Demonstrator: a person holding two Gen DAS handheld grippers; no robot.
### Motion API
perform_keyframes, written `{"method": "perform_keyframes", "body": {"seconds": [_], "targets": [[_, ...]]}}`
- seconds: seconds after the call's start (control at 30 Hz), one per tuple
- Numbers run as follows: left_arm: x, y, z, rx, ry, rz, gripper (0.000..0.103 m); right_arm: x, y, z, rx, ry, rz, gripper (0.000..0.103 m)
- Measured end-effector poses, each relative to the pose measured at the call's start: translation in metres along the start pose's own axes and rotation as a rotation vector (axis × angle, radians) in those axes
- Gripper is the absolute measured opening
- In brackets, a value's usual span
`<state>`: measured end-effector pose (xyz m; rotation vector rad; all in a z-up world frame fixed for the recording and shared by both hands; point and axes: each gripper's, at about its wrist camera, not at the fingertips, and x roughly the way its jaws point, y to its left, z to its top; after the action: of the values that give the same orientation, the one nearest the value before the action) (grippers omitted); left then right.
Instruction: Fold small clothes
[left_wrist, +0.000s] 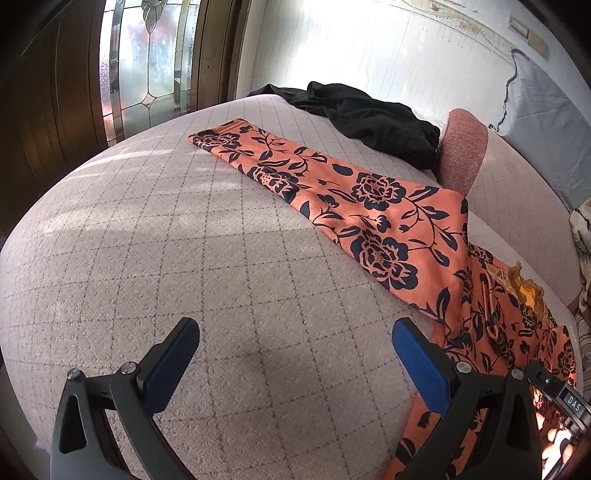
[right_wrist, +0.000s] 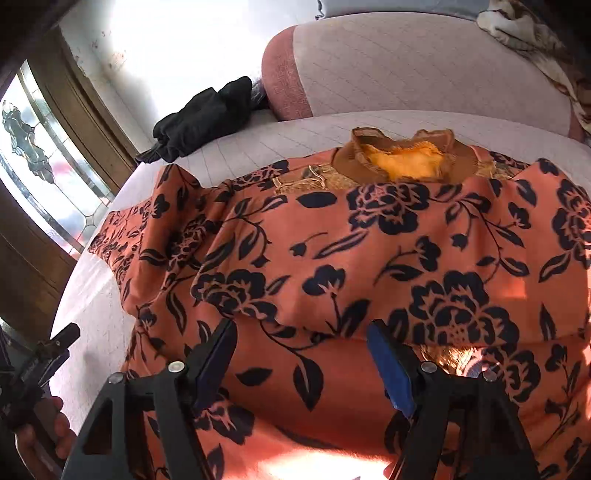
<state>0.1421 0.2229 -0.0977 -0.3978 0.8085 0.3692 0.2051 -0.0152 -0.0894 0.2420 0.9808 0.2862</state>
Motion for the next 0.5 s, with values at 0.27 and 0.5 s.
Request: {"method": "perform_keyframes", "body": {"seconds": [0.27,0.5], "targets": [[-0.007,-0.014,-0.005,0.062,-0.033,0.007,0.103,-0.107,-0.074,0.031,0.128,-0.219,-0.060,0.078],[-0.052,-0.064,0.005,0.172,-0.004,-0.291,0.103,-0.159,-0.151,-0.012,0.348,-0.293,-0.034,0.083]]}}
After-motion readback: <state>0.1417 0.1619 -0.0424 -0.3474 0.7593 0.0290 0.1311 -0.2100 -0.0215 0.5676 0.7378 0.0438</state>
